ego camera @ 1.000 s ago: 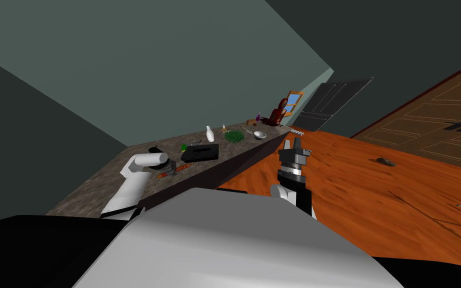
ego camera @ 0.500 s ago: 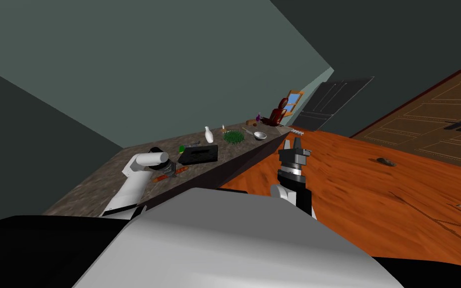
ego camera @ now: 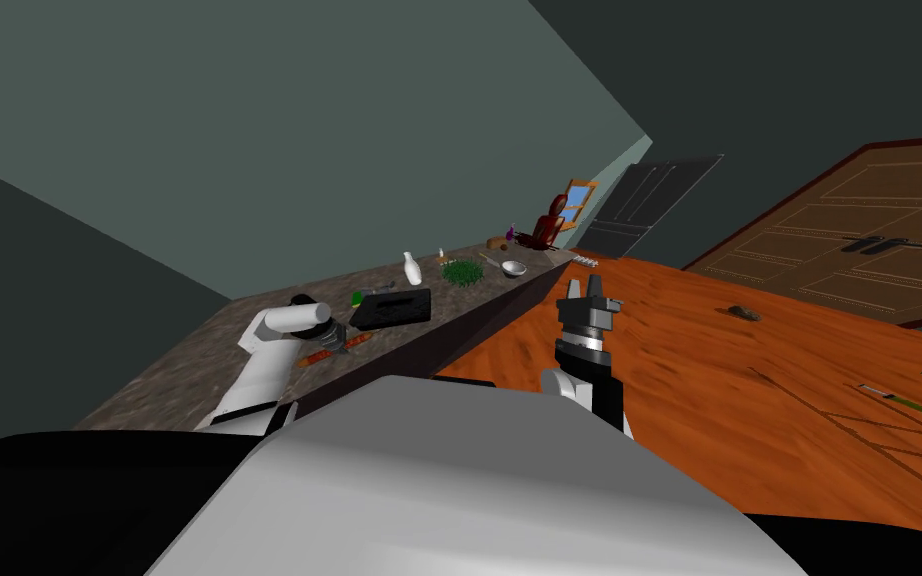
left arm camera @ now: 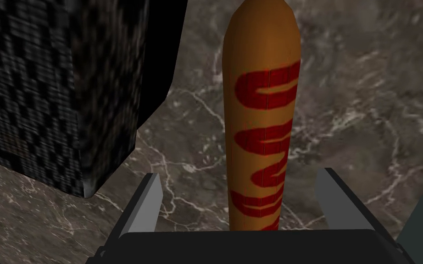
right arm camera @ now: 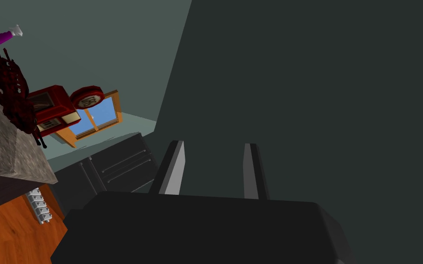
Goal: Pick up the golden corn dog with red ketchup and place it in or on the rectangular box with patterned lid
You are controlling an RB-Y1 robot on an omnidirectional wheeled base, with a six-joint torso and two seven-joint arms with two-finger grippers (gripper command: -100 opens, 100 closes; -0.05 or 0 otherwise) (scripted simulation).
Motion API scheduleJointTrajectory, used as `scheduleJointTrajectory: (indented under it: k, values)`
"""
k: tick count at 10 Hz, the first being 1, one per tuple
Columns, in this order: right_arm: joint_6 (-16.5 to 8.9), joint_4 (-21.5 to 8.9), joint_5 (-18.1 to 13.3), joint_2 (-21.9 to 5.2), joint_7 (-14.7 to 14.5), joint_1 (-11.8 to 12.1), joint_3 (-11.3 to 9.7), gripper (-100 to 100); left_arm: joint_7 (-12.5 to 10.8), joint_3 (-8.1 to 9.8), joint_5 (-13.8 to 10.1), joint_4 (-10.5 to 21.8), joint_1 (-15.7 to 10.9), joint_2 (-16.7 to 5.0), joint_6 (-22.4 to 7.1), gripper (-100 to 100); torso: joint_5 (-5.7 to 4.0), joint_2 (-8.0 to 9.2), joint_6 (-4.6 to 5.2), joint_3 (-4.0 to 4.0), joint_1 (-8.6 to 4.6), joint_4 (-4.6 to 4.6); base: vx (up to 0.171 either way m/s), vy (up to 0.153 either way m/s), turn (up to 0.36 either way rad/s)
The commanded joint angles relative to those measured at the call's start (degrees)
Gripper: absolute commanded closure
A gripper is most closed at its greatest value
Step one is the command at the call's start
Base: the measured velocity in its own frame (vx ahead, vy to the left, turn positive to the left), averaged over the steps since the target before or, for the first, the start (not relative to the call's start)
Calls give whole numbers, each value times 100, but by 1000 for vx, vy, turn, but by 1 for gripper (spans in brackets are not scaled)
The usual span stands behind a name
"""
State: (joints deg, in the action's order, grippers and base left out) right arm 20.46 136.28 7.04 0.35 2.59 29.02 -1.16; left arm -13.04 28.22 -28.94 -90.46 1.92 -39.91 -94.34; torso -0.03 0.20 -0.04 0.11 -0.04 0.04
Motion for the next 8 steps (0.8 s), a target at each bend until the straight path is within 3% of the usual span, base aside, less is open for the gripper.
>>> scheduleJointTrajectory:
  k: [1, 2, 7, 8]
  values:
    - [0, 0, 0, 0, 0, 0, 0, 0, 184, 137, 101, 286, -126, -4, 109, -100, 0, 0, 0, 0, 0, 0, -25, -33, -65]
    - [0, 0, 0, 0, 0, 0, 0, 0, 184, 137, 101, 345, -126, -4, 109, -100, -1, -4, 2, -3, -3, -1, -18, -26, -53]
    - [0, 0, 0, 0, 0, 0, 0, 0, 771, 627, 449, 1231, -502, 9, 427, -100, -1, -1, 1, -1, -5, 0, -36, -37, -93]
    - [0, 0, 0, 0, 0, 0, 0, 0, 771, 627, 449, 1341, -502, 9, 427, -100, -2, 1, 3, 0, -9, 0, -31, -31, -31]
